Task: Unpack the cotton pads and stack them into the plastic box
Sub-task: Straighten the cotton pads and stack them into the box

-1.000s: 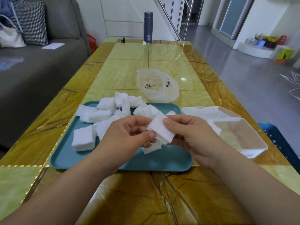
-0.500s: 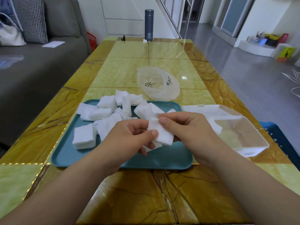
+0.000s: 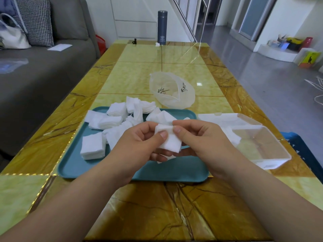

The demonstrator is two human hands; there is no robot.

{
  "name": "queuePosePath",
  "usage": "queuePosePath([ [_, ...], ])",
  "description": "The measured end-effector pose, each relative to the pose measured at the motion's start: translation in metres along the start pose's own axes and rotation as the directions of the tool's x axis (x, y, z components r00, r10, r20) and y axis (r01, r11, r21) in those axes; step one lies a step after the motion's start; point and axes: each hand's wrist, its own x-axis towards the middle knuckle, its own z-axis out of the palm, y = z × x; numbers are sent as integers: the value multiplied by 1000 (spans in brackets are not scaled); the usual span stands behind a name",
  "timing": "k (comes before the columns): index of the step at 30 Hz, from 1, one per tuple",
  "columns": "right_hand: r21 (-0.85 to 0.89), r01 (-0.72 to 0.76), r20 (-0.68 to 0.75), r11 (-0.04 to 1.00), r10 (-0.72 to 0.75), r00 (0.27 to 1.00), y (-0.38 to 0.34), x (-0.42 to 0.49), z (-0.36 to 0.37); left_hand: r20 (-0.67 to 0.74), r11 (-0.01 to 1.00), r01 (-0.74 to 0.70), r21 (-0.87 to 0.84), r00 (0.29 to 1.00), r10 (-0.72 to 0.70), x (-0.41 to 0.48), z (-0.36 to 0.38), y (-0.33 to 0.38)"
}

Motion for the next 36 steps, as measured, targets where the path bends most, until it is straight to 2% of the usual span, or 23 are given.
queuePosePath([
  [5, 48, -76, 42, 996, 74, 996, 1, 0, 1, -28, 1000, -16, 6, 999, 16, -1, 4, 6],
  [8, 52, -77, -61, 996, 80, 995, 5, 2, 2, -94, 986, -8, 164, 995, 23, 3, 0, 3],
  [10, 27, -73, -147, 997, 76, 986, 5, 5, 2, -168, 887, -45, 460, 976, 137, 11, -11, -5],
  [12, 0, -79, -211, 997, 77, 974, 6, 7, 2, -147, 702, -39, 711, 968, 202, 15, -20, -12],
  [14, -9, -94, -234, 996, 89, 968, 7, 8, 2, -105, 608, -12, 794, 982, 157, 17, -20, -17],
  [17, -13, -113, -229, 993, 107, 967, 10, 7, 3, -63, 555, 1, 832, 994, 93, 18, -14, -17],
  [27, -1, -123, -213, 992, 120, 970, 6, 7, 6, -90, 589, -78, 804, 964, 250, 17, -14, -11],
  [31, -6, -116, -228, 993, 111, 967, 5, 7, 6, -112, 728, -104, 677, 964, 241, 17, -15, -7],
  [36, -12, -85, -265, 996, 79, 961, 3, 6, 3, -118, 902, -54, 429, 986, 115, 7, -20, 6],
])
